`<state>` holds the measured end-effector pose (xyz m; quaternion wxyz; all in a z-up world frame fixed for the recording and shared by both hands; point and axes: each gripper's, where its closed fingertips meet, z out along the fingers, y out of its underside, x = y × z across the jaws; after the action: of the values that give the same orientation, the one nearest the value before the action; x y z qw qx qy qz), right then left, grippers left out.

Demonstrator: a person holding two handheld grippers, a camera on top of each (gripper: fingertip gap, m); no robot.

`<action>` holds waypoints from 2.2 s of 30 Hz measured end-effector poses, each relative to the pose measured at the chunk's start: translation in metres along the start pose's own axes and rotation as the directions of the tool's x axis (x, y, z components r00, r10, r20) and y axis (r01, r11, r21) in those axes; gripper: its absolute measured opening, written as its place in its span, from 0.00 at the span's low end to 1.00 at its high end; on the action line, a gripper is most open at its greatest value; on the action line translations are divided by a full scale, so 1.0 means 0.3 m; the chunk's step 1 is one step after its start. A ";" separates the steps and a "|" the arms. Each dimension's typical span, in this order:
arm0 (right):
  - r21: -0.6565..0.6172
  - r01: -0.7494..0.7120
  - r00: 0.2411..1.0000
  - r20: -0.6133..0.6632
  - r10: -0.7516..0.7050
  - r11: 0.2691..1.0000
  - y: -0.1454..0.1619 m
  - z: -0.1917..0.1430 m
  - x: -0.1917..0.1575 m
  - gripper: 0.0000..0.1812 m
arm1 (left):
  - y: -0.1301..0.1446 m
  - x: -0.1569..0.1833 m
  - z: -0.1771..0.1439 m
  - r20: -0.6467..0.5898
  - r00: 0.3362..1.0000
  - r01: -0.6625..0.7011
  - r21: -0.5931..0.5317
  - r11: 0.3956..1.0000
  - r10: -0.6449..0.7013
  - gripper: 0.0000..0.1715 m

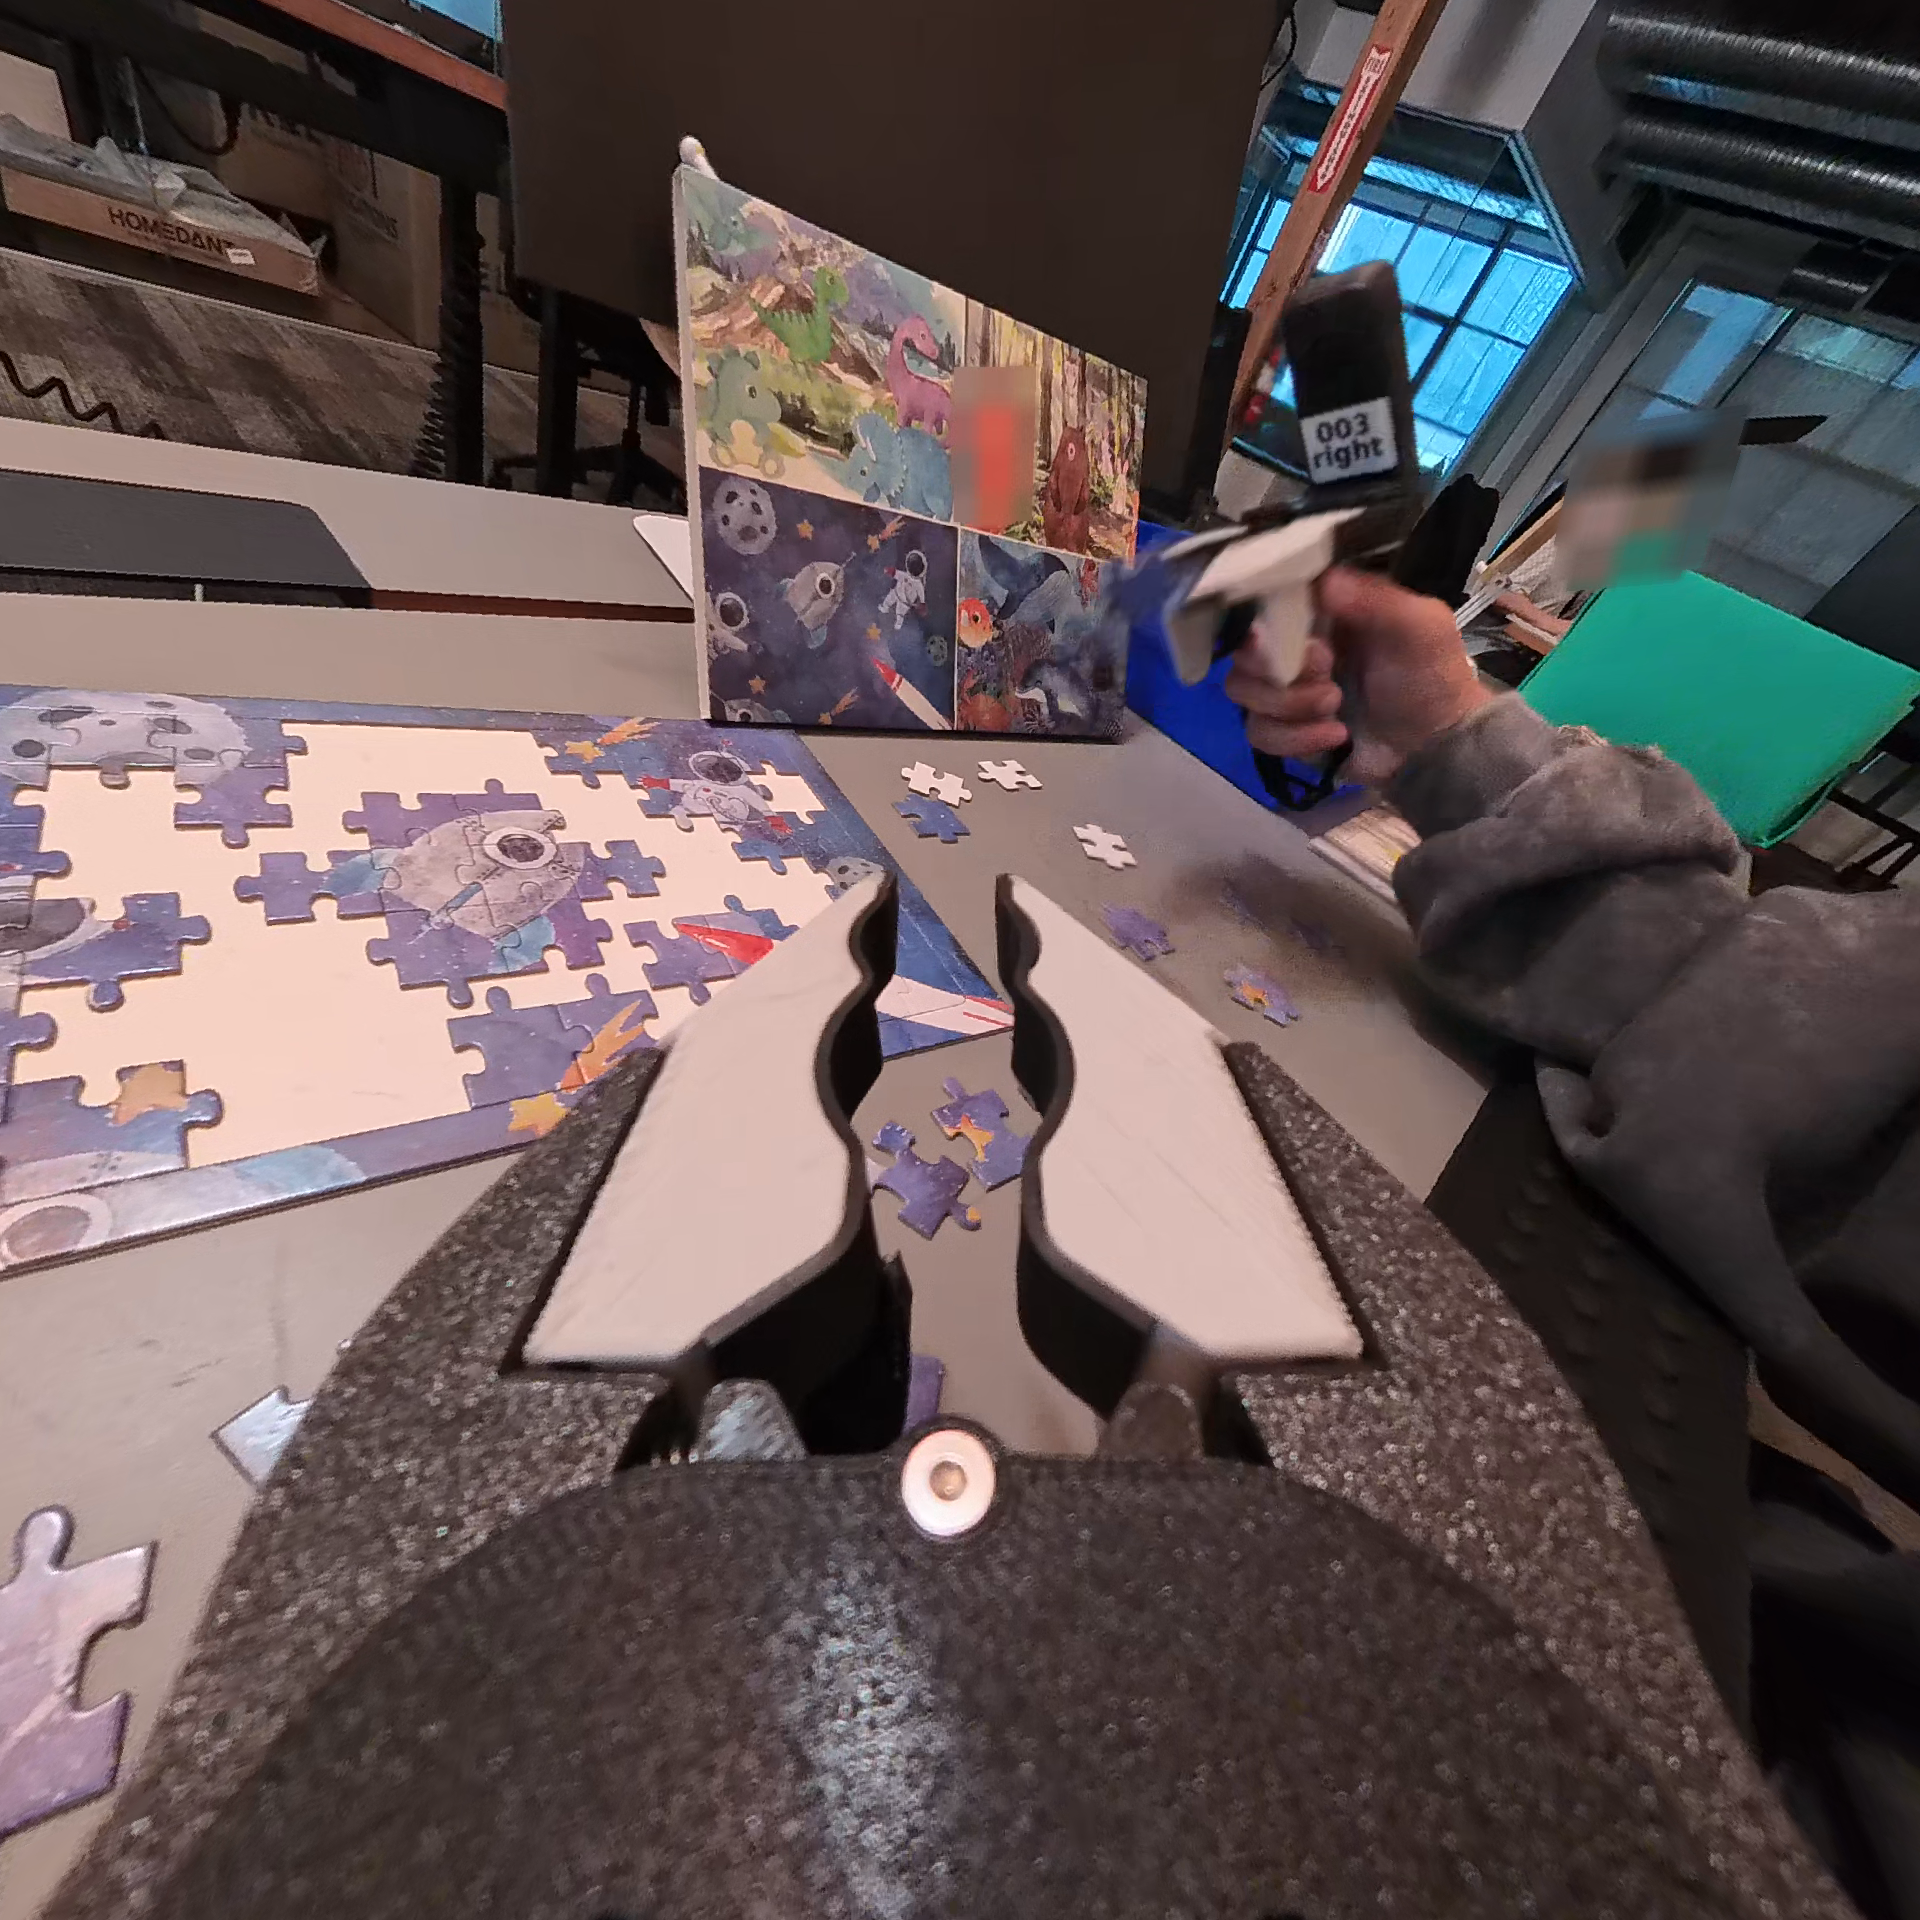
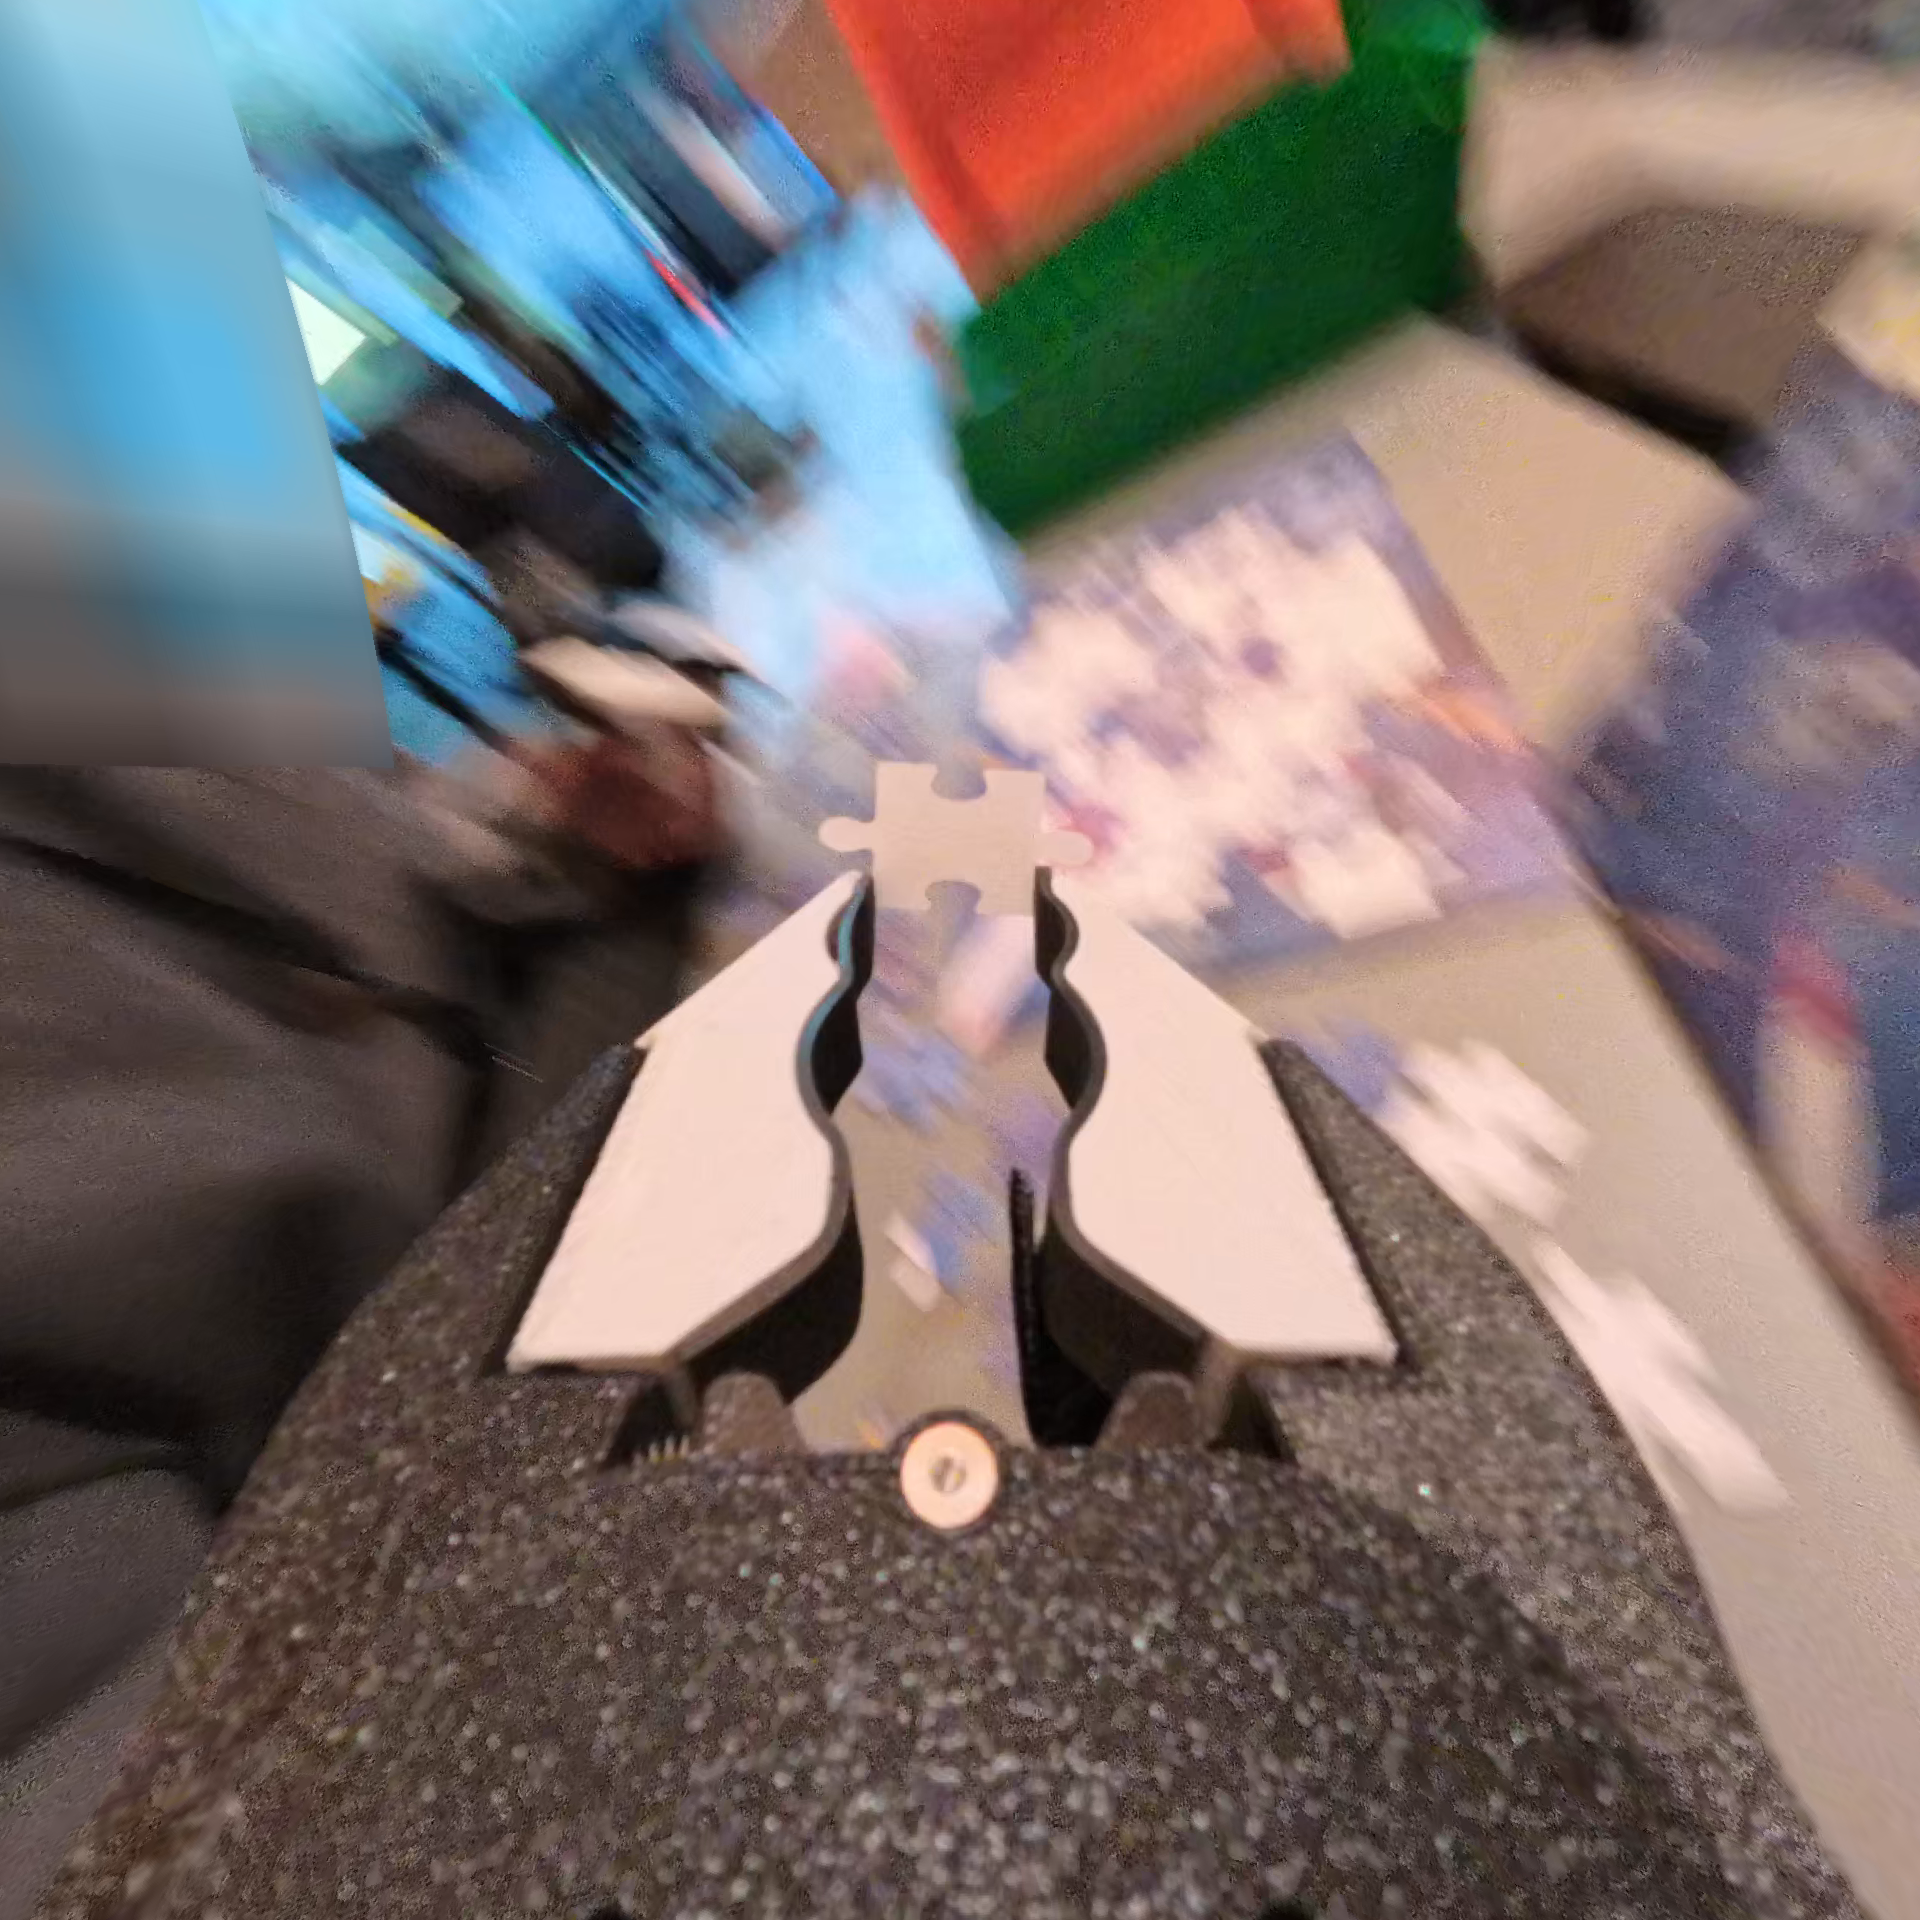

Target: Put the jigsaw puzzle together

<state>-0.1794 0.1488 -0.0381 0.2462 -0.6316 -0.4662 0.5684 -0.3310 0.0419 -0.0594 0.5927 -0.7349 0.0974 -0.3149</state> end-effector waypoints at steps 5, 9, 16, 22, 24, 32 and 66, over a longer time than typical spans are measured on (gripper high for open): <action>0.337 -0.191 0.832 0.554 -0.030 0.922 -0.186 -0.053 -0.294 0.16 | -0.012 0.002 -0.011 -0.014 1.000 0.020 0.022 1.000 -0.020 0.11; 0.340 -0.269 0.738 0.674 -0.033 0.901 -0.212 -0.042 -0.346 0.17 | -0.019 0.009 -0.013 -0.032 0.999 0.035 0.033 0.999 -0.034 0.11; 0.298 -0.296 0.704 0.710 -0.003 0.908 -0.196 -0.005 -0.360 0.17 | -0.012 0.013 -0.010 -0.040 0.999 0.035 0.021 0.999 -0.035 0.11; 0.180 -0.311 0.715 0.692 0.105 0.933 -0.146 0.083 -0.351 0.16 | -0.057 0.080 -0.028 -0.148 0.989 0.045 0.099 0.994 -0.031 0.18; 0.025 -0.325 0.675 0.706 0.213 0.946 -0.079 0.163 -0.372 0.17 | -0.117 0.143 -0.061 -0.286 0.956 0.120 0.188 0.975 -0.063 0.29; -0.417 -0.185 0.464 0.761 0.453 0.890 0.151 0.362 -0.566 0.17 | -0.139 0.282 -0.114 -0.531 0.845 0.184 0.177 0.967 -0.063 0.31; 0.092 -0.276 0.951 -0.119 0.285 0.957 0.023 0.314 0.030 0.14 | -0.073 -0.148 -0.103 -0.175 0.832 0.553 0.177 0.814 -0.527 0.00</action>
<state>-0.2673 0.1328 -0.0703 0.2161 -0.7177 -0.3333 0.5720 -0.3887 0.0460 -0.0512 0.5495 -0.6420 -0.1158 -0.5219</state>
